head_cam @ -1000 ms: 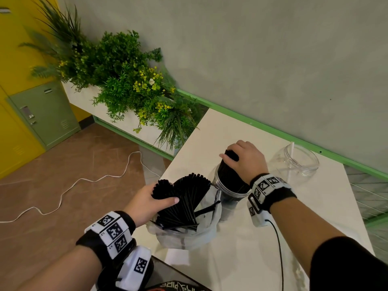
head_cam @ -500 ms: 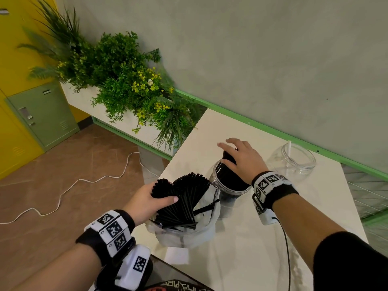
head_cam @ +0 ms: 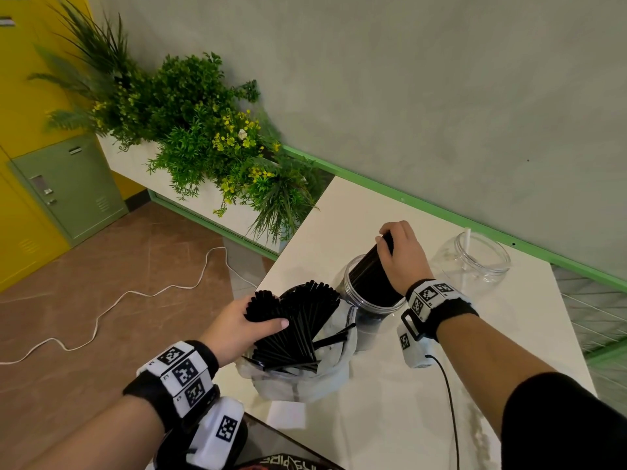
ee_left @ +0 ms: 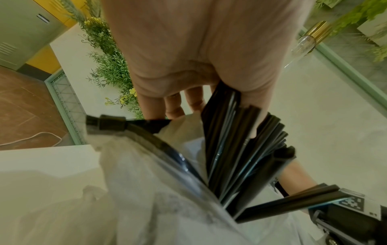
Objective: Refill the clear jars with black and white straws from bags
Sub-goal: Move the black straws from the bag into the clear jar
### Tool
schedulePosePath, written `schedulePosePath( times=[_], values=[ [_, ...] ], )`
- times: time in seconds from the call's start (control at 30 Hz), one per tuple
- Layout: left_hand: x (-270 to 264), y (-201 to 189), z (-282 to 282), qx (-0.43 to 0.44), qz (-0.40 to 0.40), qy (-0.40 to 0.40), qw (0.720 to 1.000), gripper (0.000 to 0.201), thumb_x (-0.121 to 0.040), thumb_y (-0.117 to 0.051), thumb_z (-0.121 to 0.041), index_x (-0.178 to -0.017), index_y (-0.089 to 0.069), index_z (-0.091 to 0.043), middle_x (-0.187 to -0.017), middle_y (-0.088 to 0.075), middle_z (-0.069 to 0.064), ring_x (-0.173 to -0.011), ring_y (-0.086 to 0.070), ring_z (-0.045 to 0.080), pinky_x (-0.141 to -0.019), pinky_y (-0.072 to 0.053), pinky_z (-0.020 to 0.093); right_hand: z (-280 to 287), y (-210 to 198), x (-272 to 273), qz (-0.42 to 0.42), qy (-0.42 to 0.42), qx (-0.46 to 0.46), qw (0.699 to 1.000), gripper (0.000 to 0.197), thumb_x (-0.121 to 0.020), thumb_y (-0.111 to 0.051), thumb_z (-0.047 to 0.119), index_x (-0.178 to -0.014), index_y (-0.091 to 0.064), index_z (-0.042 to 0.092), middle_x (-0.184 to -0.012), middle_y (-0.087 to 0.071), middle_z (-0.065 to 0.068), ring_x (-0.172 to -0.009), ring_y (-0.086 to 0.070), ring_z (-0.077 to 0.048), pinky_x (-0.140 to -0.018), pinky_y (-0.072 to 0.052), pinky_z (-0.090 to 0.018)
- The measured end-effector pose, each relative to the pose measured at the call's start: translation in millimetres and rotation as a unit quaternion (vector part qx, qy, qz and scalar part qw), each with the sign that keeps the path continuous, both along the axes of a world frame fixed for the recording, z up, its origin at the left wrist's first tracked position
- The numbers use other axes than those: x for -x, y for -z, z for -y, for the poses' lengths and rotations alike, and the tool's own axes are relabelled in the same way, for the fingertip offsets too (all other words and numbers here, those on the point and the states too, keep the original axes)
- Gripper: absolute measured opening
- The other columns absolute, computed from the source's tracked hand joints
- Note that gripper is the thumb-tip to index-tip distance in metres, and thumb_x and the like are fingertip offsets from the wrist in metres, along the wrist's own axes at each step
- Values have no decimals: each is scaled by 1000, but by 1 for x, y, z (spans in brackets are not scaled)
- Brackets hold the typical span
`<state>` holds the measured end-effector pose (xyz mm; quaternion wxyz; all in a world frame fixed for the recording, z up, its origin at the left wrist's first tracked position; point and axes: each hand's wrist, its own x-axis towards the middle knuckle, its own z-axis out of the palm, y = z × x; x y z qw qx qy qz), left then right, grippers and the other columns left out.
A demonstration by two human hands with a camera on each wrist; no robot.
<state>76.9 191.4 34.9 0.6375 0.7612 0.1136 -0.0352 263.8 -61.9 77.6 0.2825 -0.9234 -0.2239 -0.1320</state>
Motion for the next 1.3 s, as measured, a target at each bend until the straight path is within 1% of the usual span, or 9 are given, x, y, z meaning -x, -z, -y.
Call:
schedulePosePath(
  times=[0.17,0.3,0.43,0.57,0.63,0.77,0.97,1.1,1.3],
  values=[
    [-1,0,0,12,5,2,1000,49,-57,-78,-46,-95,-67,-17,-90,-73,4,-85,-70,17,-83,-55,38,3,6,-10,-58,-6,89,994,26,-100,-44,28,-112,-58,9,-114,-52,-9,-106,-49,-28,-95,-38,-35],
    [-1,0,0,14,7,1,1000,57,-52,-77,-52,-96,-67,-17,-90,-73,4,-86,-69,18,-84,-54,39,7,5,-5,-48,3,58,997,44,-100,-37,44,-126,-54,14,-129,-50,-6,-121,-44,-26,-103,-35,-36],
    [-2,1,-1,6,8,-7,1000,43,-64,-82,-39,-96,-66,-16,-90,-73,5,-85,-69,17,-85,-54,41,11,-4,13,12,7,6,1000,55,-93,-32,53,-129,-52,17,-132,-49,-3,-123,-40,-22,-105,-32,-35],
    [-2,2,0,5,8,-7,1000,48,-58,-80,-47,-94,-67,-18,-89,-73,4,-84,-70,16,-84,-55,39,10,-12,63,23,-63,-70,995,42,-95,-37,46,-112,-60,15,-105,-53,4,-97,-49,-10,-86,-38,-22],
    [-3,1,1,5,5,-8,1000,33,-70,-82,-34,-93,-67,-16,-88,-73,5,-84,-70,16,-86,-55,41,9,-9,87,-20,-133,-56,989,41,-93,-42,52,-103,-61,18,-91,-50,11,-82,-49,-3,-72,-38,-17],
    [-6,2,2,6,9,1,1000,40,-65,-81,-40,-92,-66,-14,-88,-73,6,-85,-70,18,-86,-54,42,5,10,120,-83,-191,-23,978,56,-74,-65,64,-109,-55,21,-95,-43,17,-77,-46,-2,-69,-41,-14],
    [-8,9,3,9,8,5,1000,55,-53,-76,-55,-94,-67,-20,-89,-73,0,-87,-70,15,-82,-54,35,-15,30,133,-111,-139,-68,982,12,-93,-56,34,-87,-57,23,-84,-51,12,-77,-50,-3,-70,-38,-17],
    [-8,8,4,13,11,7,1000,40,-64,-82,-42,-94,-67,-19,-86,-73,-2,-83,-70,12,-76,-50,28,-28,5,124,-90,-63,-95,989,14,-94,-59,22,-82,-52,20,-81,-47,10,-75,-46,1,-67,-35,-10],
    [-8,8,3,27,5,-7,1000,33,-68,-82,-34,-90,-66,-16,-84,-73,0,-84,-69,15,-78,-51,31,-45,-25,137,-76,-37,-262,961,28,-86,-69,33,-88,-43,21,-81,-47,-4,-65,-47,-6,-59,-41,-17]
  ],
)
